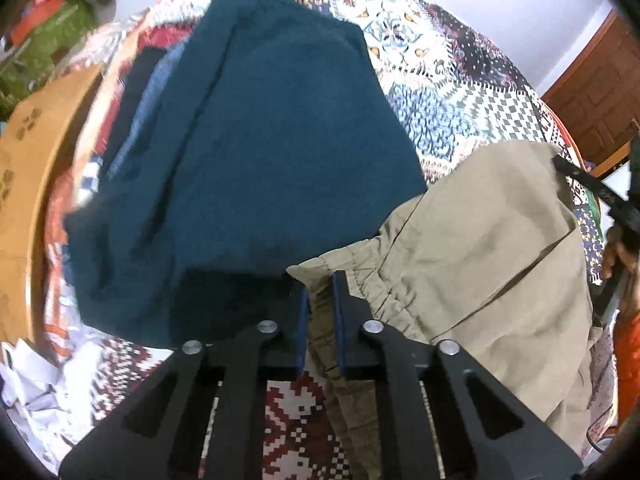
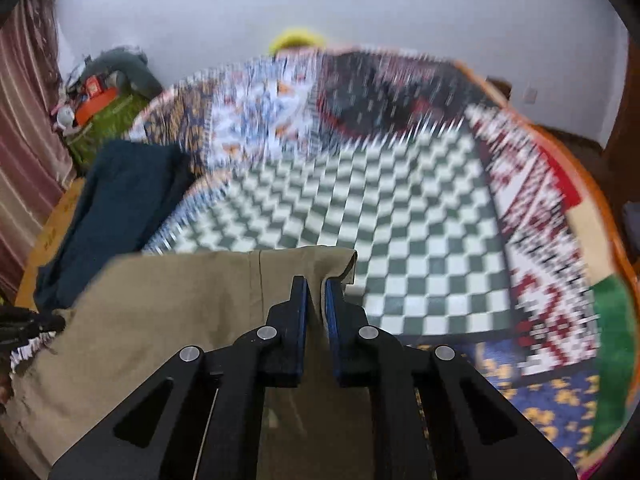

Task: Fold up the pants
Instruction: 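Lift the pants with both grippers and fold one half over the other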

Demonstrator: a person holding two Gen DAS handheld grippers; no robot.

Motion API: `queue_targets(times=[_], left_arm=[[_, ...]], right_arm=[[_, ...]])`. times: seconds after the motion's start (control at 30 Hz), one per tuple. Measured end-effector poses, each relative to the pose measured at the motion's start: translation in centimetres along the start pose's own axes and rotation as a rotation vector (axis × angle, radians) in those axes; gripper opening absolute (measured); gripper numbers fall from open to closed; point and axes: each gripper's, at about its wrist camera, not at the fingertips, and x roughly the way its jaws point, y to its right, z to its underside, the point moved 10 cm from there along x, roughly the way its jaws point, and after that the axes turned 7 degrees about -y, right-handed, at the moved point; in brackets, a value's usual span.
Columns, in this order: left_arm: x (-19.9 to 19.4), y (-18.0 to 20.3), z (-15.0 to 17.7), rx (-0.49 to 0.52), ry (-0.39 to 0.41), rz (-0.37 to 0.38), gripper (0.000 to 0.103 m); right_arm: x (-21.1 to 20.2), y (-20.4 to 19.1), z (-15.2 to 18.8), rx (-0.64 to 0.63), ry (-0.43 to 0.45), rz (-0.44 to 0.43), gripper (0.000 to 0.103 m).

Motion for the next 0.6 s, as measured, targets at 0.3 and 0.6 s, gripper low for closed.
queue_targets(times=[0.3,0.6], left_arm=[[-9.7,2.6,-3.1,0.069,0.211,-0.086,0.004],[-16.9,6.5,-1.9,0.173,0.322,-0.118,0.003]], right_arm=[[-9.1,-0.4,-3.7,-0.01,0.158,0.014,0.008],[-17.4,-1.8,-3.2,-0.028,0.262,0.006,0.008]])
